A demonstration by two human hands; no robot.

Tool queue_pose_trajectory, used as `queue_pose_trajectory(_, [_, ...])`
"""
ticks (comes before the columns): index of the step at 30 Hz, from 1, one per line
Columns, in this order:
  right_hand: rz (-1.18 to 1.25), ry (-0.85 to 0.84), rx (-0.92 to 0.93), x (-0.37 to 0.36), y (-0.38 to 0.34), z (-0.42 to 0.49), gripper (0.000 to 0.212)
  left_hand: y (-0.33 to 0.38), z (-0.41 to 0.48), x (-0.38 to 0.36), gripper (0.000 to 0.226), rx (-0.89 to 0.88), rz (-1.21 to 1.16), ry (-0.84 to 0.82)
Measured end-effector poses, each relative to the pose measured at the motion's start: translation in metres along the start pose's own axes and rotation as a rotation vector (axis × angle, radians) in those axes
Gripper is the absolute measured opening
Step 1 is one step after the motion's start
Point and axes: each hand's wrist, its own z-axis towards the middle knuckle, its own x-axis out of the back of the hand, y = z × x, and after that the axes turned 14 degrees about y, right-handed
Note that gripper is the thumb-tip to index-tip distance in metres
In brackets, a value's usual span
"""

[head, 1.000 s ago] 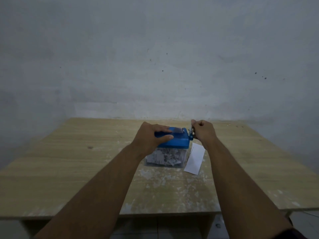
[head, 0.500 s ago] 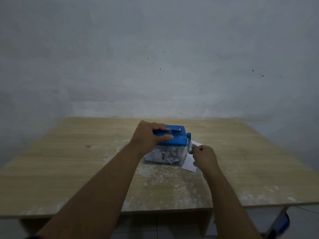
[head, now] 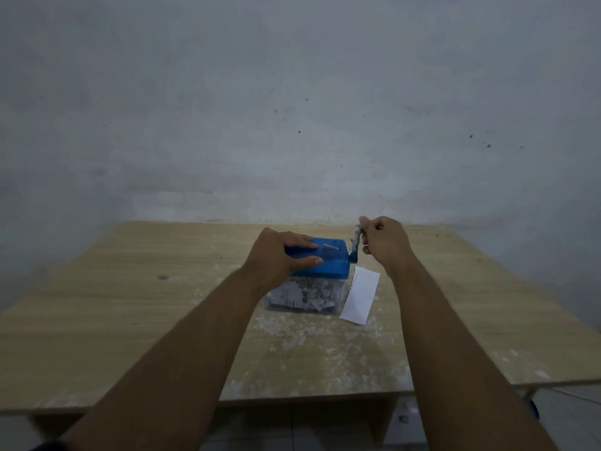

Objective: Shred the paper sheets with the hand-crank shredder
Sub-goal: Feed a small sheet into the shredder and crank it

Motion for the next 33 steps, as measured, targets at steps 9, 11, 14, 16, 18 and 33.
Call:
queue_pose_trajectory(9, [-0.25, -0.095, -0.121, -0.027, 0.071, -0.018, 0.02, 0.002, -0.005, -0.003, 0.037, 0.023, -0.074, 0.036])
queue_pose_trajectory(11, [-0.232, -0.039, -0.134, -0.024, 0.081, -0.038, 0.029, 0.001, -0.005, -0.004, 0.037, 0.028, -0.073, 0.048])
queue_pose_trajectory(14, [-0.171, 0.028, -0.119, -0.008, 0.082, -0.071, 0.036, 0.0, -0.005, -0.004, 0.036, 0.04, -0.065, 0.049])
queue_pose_trajectory(16, [-0.107, 0.074, -0.111, 0.005, 0.069, -0.085, 0.035, 0.0, -0.005, -0.003, 0.037, 0.043, -0.065, 0.053])
queue_pose_trajectory(18, [-0.074, 0.076, -0.055, 0.017, 0.051, -0.082, 0.032, 0.001, -0.005, -0.004, 0.037, 0.038, -0.057, 0.049])
queue_pose_trajectory(33, [-0.323, -0.101, -0.162, -0.028, 0.047, -0.007, 0.029, -0.003, -0.003, 0.001, 0.04, 0.019, -0.041, 0.034])
